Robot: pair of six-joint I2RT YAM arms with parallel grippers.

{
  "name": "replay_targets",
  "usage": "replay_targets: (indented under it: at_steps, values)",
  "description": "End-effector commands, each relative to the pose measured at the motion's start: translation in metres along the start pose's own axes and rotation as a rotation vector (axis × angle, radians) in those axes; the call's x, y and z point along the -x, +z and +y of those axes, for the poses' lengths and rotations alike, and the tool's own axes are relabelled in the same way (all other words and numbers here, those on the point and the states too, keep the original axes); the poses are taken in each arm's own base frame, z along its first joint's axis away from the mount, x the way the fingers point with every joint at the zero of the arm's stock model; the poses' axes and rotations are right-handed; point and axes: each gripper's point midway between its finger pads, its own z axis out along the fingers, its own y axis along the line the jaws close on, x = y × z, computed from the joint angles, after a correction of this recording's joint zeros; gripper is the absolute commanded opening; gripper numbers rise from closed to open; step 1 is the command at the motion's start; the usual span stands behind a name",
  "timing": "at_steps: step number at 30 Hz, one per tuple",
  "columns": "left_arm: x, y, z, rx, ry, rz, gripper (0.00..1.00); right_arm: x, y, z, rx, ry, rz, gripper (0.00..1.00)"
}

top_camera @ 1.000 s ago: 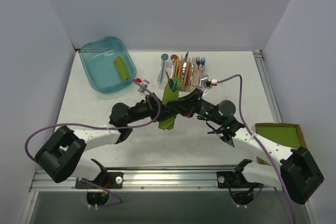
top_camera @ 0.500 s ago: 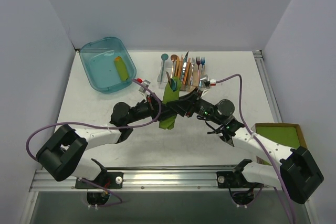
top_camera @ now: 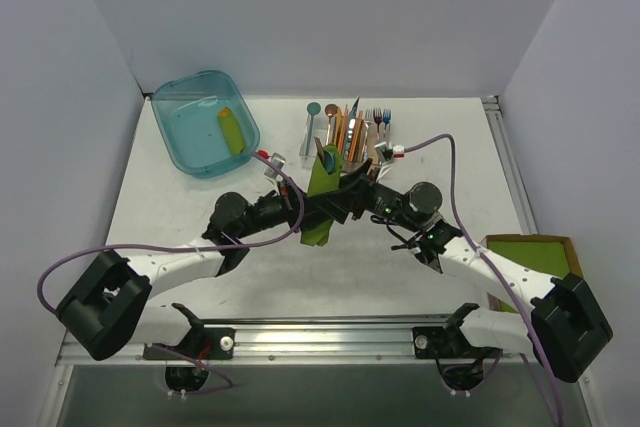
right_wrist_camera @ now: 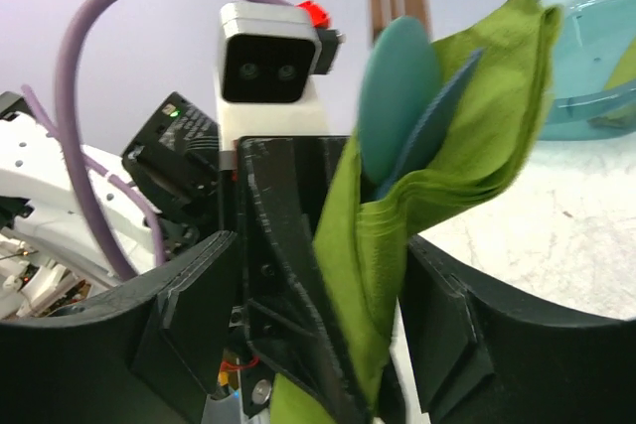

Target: Place the utensils on the paper napkin and roll it up

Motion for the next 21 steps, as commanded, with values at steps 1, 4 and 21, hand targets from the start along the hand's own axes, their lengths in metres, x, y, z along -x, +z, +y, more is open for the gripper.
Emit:
replay_targets:
  at_steps: [1,4,21]
  values:
    - [0.019,0.002,-0.022,-0.031,0.074,-0.028,0.02,0.037,0.005,0.011,0.044,-0.056,-0.098,0.63]
    - [0.026,-0.002,-0.023,-0.019,0.083,-0.044,0.02,0.043,0.004,0.006,0.038,-0.040,-0.112,0.67]
    - [0.123,-0.054,0.052,0.214,0.105,-0.211,0.02,0.068,-0.030,-0.025,-0.080,-0.070,-0.166,0.80]
